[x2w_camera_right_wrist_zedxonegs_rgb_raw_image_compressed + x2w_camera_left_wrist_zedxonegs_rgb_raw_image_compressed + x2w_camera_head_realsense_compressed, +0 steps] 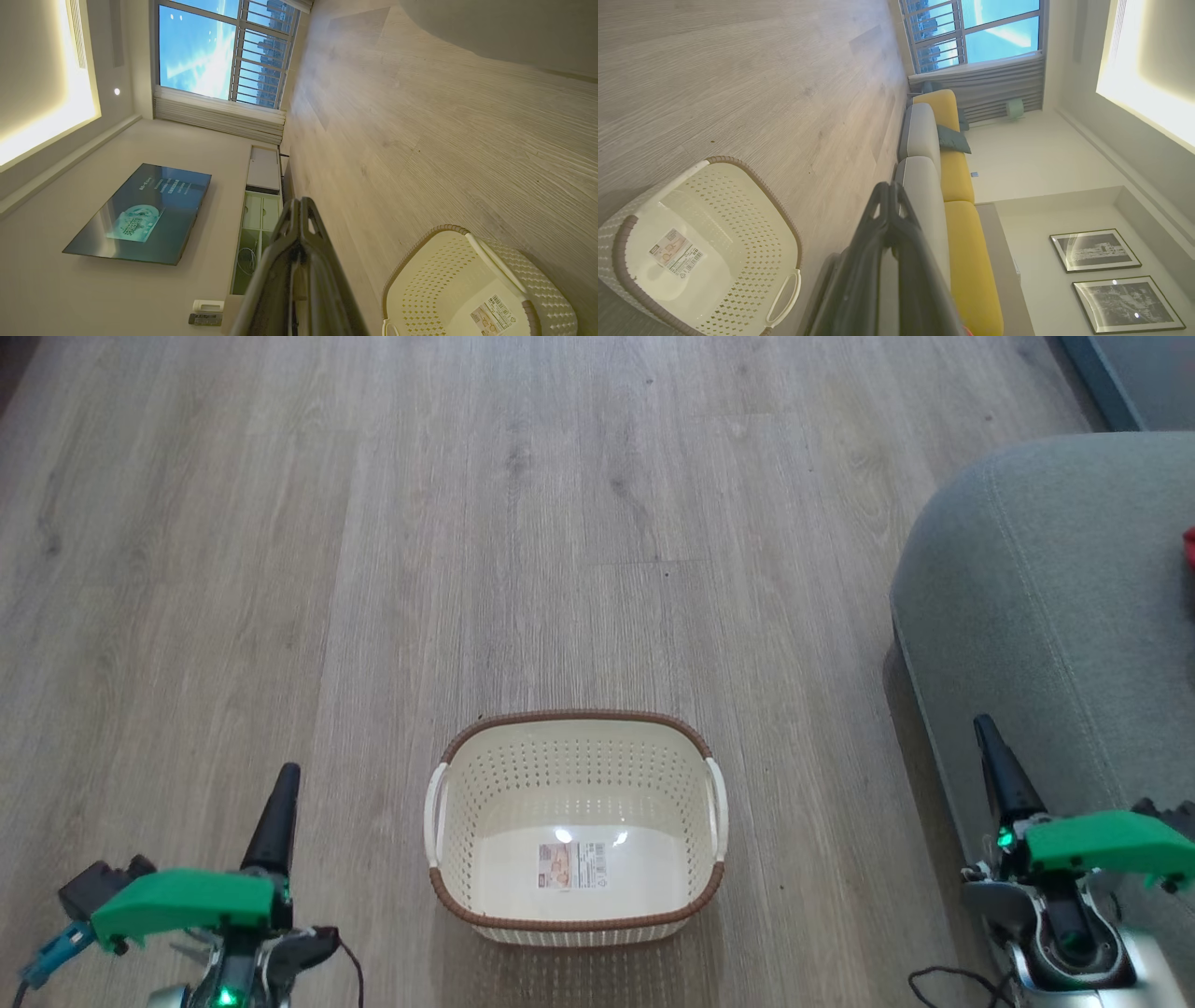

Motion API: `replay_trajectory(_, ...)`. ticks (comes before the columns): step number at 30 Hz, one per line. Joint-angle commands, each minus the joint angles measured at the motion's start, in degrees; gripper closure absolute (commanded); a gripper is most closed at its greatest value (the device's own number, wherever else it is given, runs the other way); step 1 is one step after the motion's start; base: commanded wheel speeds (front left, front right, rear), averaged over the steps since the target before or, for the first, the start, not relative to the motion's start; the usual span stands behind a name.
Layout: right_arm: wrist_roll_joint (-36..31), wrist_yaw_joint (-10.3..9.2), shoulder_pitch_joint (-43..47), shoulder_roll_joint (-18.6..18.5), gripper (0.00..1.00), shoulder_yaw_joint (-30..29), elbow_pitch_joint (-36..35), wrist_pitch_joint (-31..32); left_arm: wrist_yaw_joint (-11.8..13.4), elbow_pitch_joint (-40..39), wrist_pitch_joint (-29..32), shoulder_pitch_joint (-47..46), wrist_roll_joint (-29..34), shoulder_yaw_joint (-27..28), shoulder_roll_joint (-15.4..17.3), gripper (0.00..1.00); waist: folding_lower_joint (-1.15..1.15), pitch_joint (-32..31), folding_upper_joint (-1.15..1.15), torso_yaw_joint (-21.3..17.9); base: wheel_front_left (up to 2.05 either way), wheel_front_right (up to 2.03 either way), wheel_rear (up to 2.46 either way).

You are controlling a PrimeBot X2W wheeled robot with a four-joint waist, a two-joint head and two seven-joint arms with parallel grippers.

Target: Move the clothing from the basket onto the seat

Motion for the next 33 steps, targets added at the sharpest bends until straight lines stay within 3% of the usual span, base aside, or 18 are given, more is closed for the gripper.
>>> replay_trajectory(1,1.94,-0.01,-0.55,0.19,1.00,0.50,-2.69,0.79,-0.38,-2.42,0.60,-1.90,-2.14,1.95,0.73,1.00,0.00,-0.01,0.00,0.01,0.00,0.00,0.00)
replay_trajectory(18,12.46,-0.01,0.83,0.82,1.00,-0.96,-5.37,3.62,-1.14,-3.33,3.40,-1.86,-13.68,2.33,0.80,1.00,0.00,-0.10,0.00,0.08,0.00,0.00,0.00)
replay_trajectory(33,12.70,-0.01,0.86,0.83,1.00,-0.99,-5.43,3.68,-1.15,-3.35,3.46,-1.85,-13.94,2.34,0.81,1.00,0.00,-0.10,0.00,0.08,0.00,0.00,0.00)
